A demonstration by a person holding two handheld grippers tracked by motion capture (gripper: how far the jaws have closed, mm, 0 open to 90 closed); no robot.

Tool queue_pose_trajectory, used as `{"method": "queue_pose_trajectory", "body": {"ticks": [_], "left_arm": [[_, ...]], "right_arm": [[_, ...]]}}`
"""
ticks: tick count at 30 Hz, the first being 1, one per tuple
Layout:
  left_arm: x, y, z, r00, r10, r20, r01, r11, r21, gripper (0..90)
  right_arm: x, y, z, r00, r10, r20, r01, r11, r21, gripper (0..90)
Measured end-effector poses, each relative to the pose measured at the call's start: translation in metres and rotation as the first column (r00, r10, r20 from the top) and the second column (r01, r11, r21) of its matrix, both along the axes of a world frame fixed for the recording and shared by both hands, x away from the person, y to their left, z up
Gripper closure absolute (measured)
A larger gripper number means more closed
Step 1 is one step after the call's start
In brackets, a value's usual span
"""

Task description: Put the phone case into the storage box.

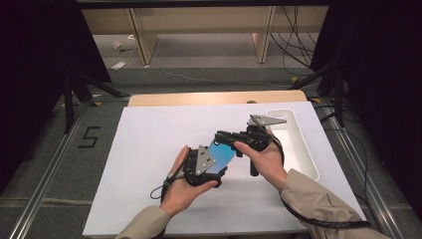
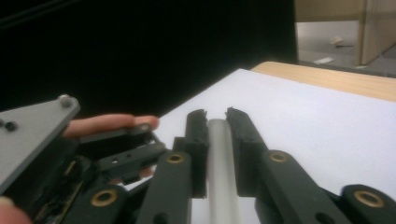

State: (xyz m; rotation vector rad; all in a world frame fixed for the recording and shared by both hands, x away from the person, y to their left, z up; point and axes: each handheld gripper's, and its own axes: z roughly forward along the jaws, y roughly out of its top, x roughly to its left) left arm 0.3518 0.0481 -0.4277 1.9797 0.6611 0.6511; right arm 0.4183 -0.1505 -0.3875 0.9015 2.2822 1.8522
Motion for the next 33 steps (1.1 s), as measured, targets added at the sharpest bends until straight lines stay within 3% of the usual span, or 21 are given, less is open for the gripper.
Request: {"method": "queue_pose_trajectory", "body": {"ticks": [1,3,7,12,18,21,33], "left_arm": [[0.000,0.001,0.002,0.9999,0.003,0.010,-0.003,1.0000,-0.005,15.5],[0.000,0.003,0.003,0.9998,0.004,0.019,-0.004,0.9999,-0.010,15.2],[0.001,0.007,0.003,1.0000,-0.007,0.002,0.007,0.9992,-0.040,14.9],[0.005,0.015,0.002,0.9996,-0.025,0.011,0.025,0.9983,-0.053,15.1],[0.007,0.022,-0.001,0.9991,-0.028,-0.033,0.025,0.9952,-0.094,16.0],[0.008,0.025,-0.002,0.9981,-0.035,-0.051,0.029,0.9932,-0.113,16.7],[0.010,0.026,-0.006,0.9966,-0.048,-0.068,0.041,0.9938,-0.104,16.9]], "right_arm": [[-0.001,0.000,0.003,0.9991,-0.009,0.043,0.010,0.9995,-0.028,80.4],[0.000,-0.002,0.006,0.9995,0.008,0.029,-0.008,1.0000,-0.005,80.4],[0.000,-0.004,0.010,0.9989,0.020,0.042,-0.019,0.9995,-0.026,80.4],[0.001,-0.008,0.015,0.9969,0.036,0.070,-0.031,0.9978,-0.059,80.3],[0.003,-0.012,0.021,0.9941,0.067,0.085,-0.057,0.9927,-0.106,80.2],[0.004,-0.014,0.023,0.9905,0.106,0.087,-0.093,0.9857,-0.141,80.2],[0.005,-0.015,0.027,0.9725,0.209,0.102,-0.182,0.9557,-0.232,80.1]]}}
